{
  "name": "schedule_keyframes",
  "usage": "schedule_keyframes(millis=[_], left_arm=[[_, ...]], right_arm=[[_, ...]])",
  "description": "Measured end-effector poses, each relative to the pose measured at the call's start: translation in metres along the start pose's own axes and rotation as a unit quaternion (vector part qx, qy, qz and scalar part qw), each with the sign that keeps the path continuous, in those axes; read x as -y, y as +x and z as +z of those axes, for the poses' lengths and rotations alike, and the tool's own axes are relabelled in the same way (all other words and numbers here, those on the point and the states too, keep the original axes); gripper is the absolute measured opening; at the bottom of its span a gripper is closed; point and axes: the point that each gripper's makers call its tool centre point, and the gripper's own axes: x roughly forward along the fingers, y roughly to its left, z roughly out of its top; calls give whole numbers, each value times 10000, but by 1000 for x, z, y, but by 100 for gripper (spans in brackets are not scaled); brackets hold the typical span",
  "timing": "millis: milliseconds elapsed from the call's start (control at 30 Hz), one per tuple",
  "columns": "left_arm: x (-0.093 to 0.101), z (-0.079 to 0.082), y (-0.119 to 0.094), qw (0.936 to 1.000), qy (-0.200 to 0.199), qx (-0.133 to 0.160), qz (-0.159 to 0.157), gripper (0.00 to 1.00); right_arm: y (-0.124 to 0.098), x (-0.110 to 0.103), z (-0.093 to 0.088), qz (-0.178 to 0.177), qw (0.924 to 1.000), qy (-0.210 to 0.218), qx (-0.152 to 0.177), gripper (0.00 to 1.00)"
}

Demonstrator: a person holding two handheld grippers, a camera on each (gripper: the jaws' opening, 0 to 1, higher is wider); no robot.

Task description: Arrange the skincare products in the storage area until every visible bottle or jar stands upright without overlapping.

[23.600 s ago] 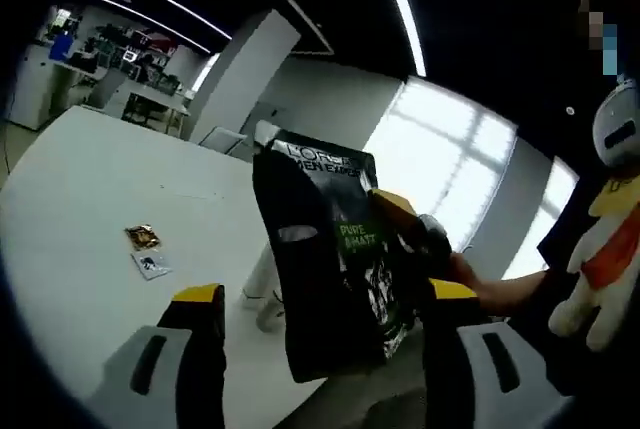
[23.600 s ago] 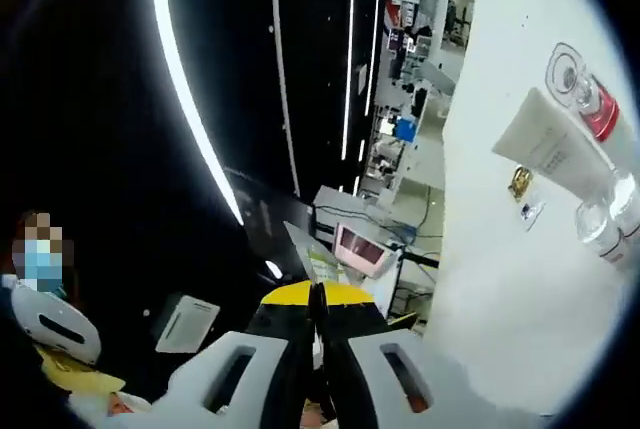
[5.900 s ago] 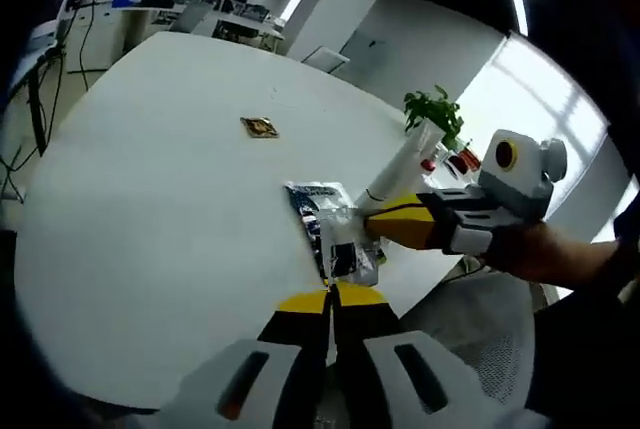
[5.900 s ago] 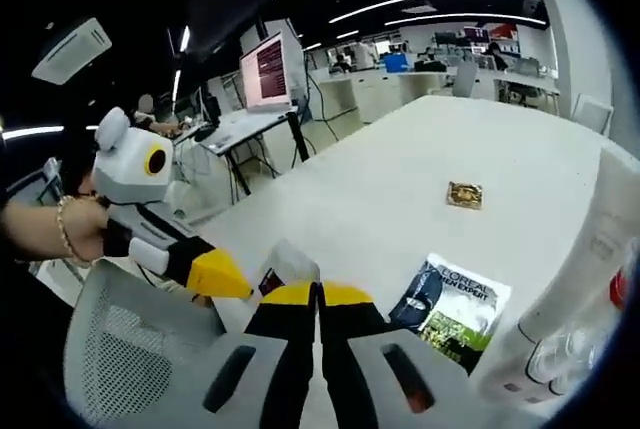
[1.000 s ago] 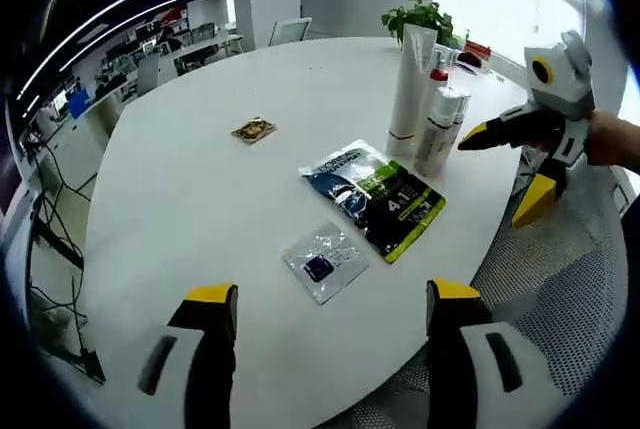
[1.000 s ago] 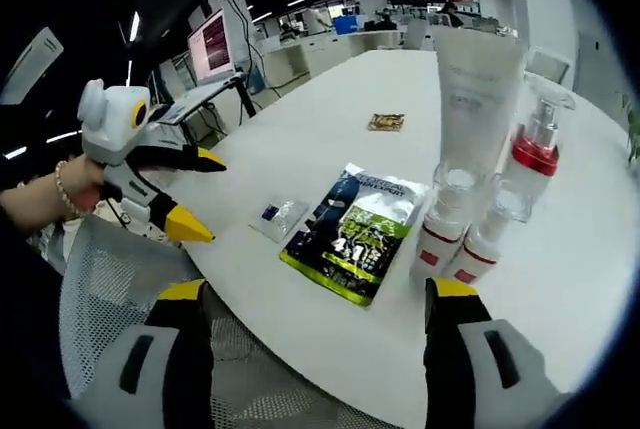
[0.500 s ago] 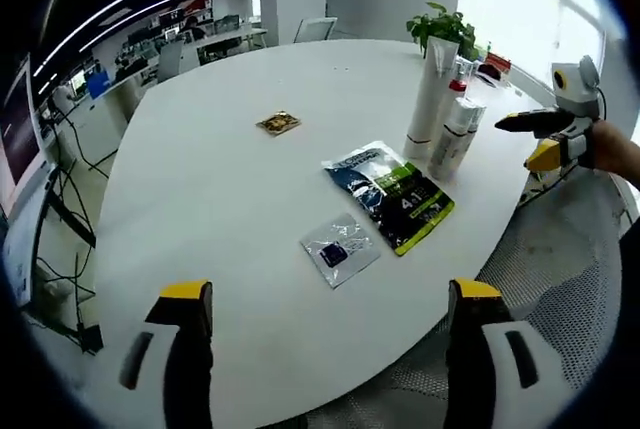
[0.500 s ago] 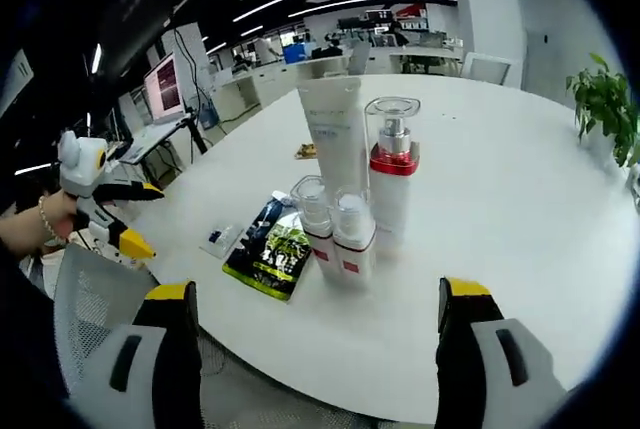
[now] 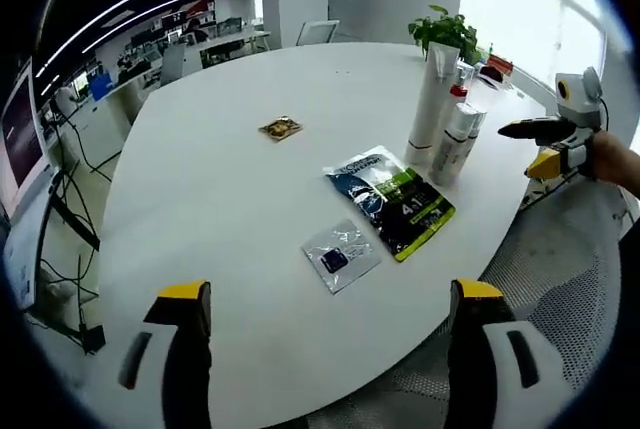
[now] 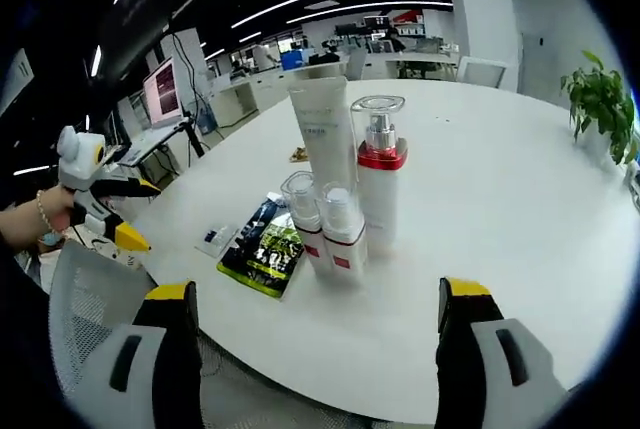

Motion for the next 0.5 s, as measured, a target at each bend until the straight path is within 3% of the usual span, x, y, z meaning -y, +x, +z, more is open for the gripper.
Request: schedule_keyframes(millis=[500], left_arm=[[5,19,18,9997,-117,-186,-57,95]], right_arm=[[2,-5,-1,61,10000,-26,-10,100]])
